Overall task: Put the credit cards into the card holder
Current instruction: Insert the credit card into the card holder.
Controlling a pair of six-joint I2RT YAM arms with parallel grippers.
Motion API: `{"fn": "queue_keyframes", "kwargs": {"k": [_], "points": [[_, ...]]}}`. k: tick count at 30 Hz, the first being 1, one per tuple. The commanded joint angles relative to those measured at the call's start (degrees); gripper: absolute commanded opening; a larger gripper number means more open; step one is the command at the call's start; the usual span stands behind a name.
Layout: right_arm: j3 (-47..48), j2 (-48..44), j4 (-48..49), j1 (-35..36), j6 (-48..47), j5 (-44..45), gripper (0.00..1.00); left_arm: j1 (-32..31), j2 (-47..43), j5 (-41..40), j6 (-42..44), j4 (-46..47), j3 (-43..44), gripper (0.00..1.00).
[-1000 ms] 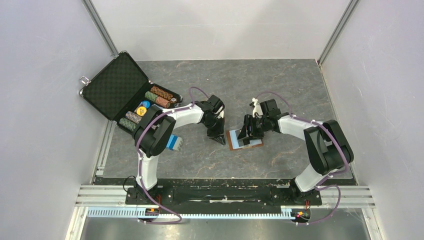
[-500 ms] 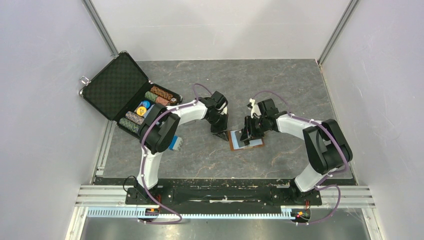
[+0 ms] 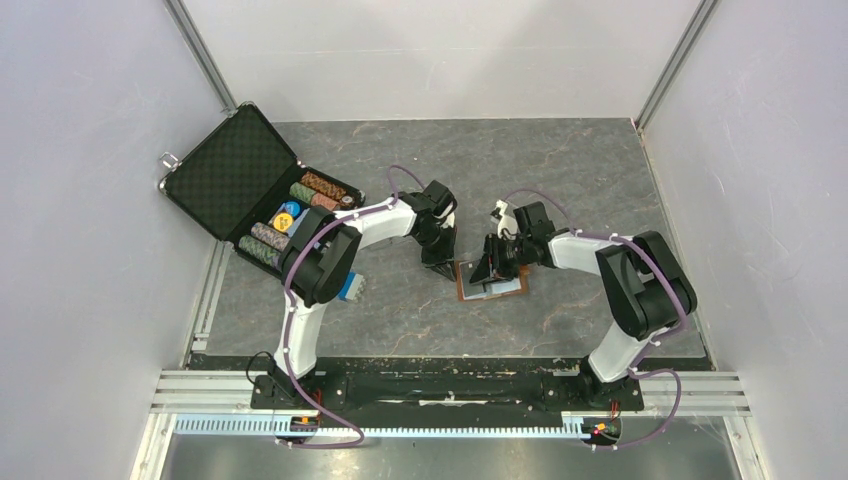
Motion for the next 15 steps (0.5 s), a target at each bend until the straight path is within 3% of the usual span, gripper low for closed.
{"fn": "queue_keyframes", "kwargs": {"k": [1, 4, 8, 15], "points": [[0.0, 1.3, 3.6, 1.8, 1.8, -4.3, 0.23, -2.0, 1.2, 2.3, 0.5, 2.3, 1.8, 0.02], [2.4, 1.1, -2.9, 1.8, -2.6, -0.6, 0.22, -2.0, 0.7, 1.4, 0.8, 2.1, 1.8, 0.02], [5.5, -0.4, -11.3, 1.8, -7.9, 6.3, 0.37, -2.0, 0.6, 0.6, 1.1, 1.6, 2.1, 0.03], [7.0, -3.3, -16.9, 2.0, -10.9, 11.2, 0.62, -2.0, 1.1, 0.4, 1.4, 1.2, 2.6, 0.02]]}}
